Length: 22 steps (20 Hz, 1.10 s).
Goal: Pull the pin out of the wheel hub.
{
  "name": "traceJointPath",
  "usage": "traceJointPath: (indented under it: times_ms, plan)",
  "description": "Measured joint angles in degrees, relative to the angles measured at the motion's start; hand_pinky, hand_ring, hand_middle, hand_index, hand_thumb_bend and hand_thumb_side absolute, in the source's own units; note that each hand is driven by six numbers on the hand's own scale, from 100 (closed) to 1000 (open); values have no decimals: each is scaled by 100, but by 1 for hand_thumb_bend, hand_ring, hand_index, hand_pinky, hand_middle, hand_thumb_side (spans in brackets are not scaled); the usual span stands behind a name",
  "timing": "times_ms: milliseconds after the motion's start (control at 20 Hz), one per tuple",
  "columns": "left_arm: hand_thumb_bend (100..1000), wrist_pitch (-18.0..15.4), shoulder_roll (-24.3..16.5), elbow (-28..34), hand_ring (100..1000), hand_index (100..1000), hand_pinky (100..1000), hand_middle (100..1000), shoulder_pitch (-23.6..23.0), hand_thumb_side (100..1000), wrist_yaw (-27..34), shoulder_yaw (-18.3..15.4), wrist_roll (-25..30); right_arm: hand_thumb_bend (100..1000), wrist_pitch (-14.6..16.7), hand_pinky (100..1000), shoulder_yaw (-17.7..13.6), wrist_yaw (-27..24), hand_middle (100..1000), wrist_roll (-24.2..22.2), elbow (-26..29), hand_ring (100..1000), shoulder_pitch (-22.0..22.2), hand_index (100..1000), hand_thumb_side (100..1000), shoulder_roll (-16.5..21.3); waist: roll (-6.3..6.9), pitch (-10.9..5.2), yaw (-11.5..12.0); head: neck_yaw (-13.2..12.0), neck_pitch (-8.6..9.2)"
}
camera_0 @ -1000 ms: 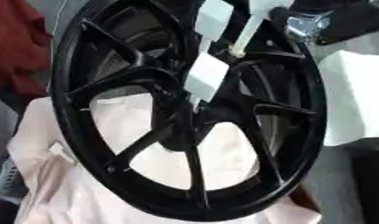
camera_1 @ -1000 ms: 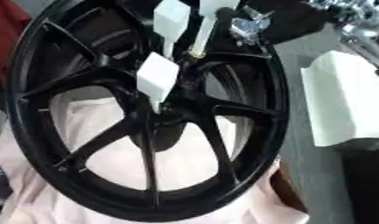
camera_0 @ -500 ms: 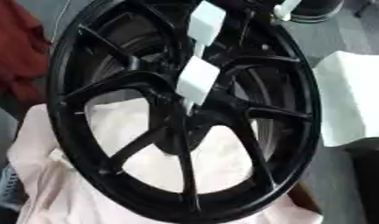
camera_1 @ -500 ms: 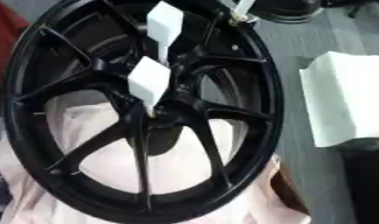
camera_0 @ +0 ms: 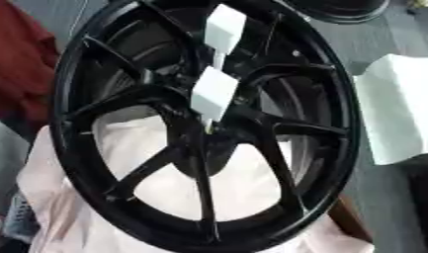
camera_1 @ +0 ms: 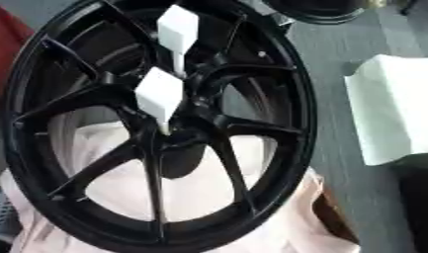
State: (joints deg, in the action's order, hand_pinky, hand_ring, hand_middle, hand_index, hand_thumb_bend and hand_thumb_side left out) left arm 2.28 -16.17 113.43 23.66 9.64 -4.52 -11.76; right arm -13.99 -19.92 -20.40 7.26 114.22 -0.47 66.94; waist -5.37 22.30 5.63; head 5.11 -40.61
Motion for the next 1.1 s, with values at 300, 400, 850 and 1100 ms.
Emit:
traceJointPath:
  times_ms: [300, 400, 850, 1100]
  plan:
    - [100, 12, 1, 0, 602, 806, 661, 548, -19, 771, -11, -29, -38, 100, 121, 732, -453, 507, 406, 522, 0, 714, 841, 606, 174, -804, 136, 1, -134, -152, 3]
    - [100, 15, 3, 0, 602, 806, 662, 548, -19, 770, -11, -32, -46, 100, 239, 735, -604, 690, 412, 695, 0, 723, 1122, 609, 116, -1085, 201, 1, -134, -165, 13]
    - [100, 18, 109, 0, 601, 806, 663, 547, -19, 770, 1, -30, -56, 100, 813, 786, -860, 1448, 635, 1457, -1, 829, 2320, 791, 100, -2298, 413, 1, -85, -161, 71]
    - [100, 48, 158, 0, 601, 807, 663, 547, -17, 773, 31, 5, -21, 100, 1012, 873, -732, 1874, 850, 1610, -2, 970, 2700, 929, 100, -2986, 468, -4, -65, -128, 101]
